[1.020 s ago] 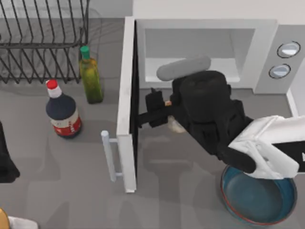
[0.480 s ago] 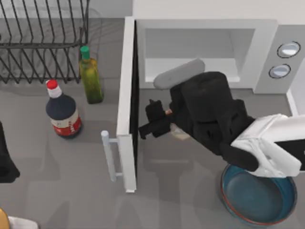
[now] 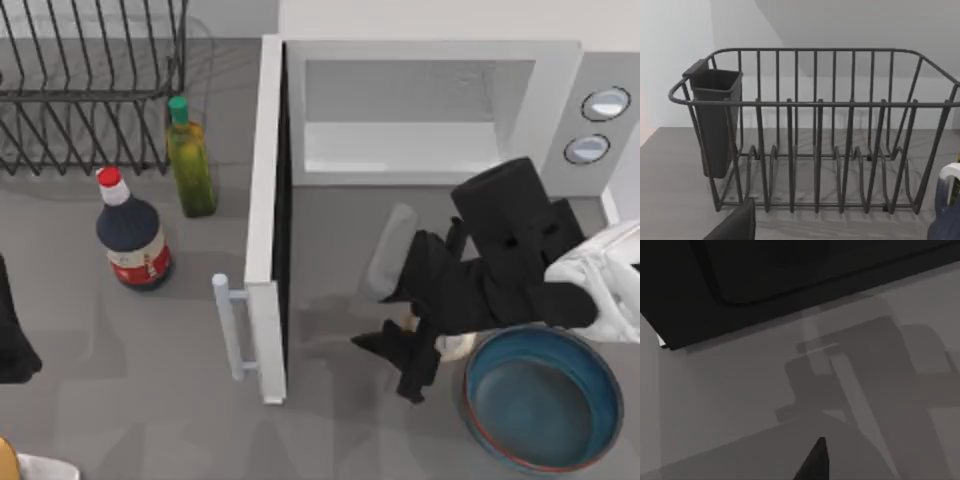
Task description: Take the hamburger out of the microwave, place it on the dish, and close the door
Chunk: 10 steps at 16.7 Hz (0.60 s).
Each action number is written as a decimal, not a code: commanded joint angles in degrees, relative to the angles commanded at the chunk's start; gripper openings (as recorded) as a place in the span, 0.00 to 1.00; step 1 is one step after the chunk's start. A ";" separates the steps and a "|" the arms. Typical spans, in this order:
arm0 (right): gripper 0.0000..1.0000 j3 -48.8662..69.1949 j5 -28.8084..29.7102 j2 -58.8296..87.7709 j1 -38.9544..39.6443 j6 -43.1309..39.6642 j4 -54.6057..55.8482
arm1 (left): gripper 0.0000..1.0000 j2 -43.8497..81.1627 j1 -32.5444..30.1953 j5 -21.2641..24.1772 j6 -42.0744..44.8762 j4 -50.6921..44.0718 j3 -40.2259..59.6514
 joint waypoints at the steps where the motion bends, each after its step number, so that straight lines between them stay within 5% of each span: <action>1: 0.00 -0.51 -5.43 -0.22 -2.07 -6.15 -3.15 | 1.00 0.00 0.00 0.00 0.00 0.00 0.00; 6: 0.00 -3.15 -28.68 -1.25 -13.93 -36.60 -19.20 | 1.00 0.00 0.00 0.00 0.00 0.00 0.00; 10: 0.00 -4.92 -39.04 -1.98 -23.08 -54.17 -30.06 | 1.00 0.00 0.00 0.00 0.00 0.00 0.00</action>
